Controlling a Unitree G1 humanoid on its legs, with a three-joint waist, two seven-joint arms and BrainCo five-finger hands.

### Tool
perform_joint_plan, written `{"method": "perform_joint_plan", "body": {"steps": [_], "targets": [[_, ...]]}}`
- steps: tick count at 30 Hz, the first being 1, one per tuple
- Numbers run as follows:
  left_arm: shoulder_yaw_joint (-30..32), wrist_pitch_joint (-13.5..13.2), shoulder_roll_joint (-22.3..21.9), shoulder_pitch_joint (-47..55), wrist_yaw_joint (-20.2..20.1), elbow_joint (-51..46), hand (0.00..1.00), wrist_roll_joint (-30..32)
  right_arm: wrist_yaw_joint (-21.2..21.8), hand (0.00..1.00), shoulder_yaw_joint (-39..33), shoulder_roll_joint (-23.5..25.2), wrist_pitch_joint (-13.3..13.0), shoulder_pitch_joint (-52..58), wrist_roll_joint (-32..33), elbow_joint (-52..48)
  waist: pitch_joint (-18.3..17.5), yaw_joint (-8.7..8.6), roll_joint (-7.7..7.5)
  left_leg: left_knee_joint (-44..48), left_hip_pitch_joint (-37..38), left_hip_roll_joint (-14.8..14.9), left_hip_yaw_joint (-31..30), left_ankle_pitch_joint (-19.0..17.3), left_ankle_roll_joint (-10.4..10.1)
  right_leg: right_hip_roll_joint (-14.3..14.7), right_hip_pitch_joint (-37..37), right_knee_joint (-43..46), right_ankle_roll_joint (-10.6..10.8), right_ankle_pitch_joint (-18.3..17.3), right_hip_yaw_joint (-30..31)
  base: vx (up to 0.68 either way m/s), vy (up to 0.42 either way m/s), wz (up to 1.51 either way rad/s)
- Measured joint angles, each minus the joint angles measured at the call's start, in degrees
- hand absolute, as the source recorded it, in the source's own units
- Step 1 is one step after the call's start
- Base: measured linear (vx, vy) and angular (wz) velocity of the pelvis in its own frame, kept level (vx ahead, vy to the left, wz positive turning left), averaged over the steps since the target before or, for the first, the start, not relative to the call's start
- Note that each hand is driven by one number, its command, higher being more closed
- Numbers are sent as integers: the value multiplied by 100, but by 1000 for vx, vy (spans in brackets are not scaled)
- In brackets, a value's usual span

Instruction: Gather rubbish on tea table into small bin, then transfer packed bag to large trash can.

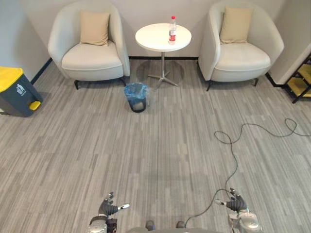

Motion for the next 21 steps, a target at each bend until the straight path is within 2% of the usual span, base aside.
{"method": "perform_joint_plan", "body": {"steps": [5,13,18,21], "targets": [[19,-70,49,145,-59,-220,0,53,99,0,32,-195,-1,68,-343,-2,4,3,2,-9,45,1,6,-1,-1,0,41,-5,0,0,7,0,0,0],[16,-97,67,238,-140,-465,0,146,103,0,37,-238,2,84,-348,-2,27,-1,26,-5,48,21,56,-32,31,17,24,-2,0,-1,41,-3,-1,-2],[16,-95,69,262,-139,-677,0,145,88,0,9,-248,10,19,-301,-4,124,7,46,279,-149,55,179,-251,76,47,-98,27,9,-13,157,13,5,-13],[16,-95,69,280,-139,-900,0,144,73,0,-66,-278,13,-35,-285,-14,168,9,69,650,-383,75,262,-518,116,50,-255,168,73,-152,239,56,22,-16]]}}
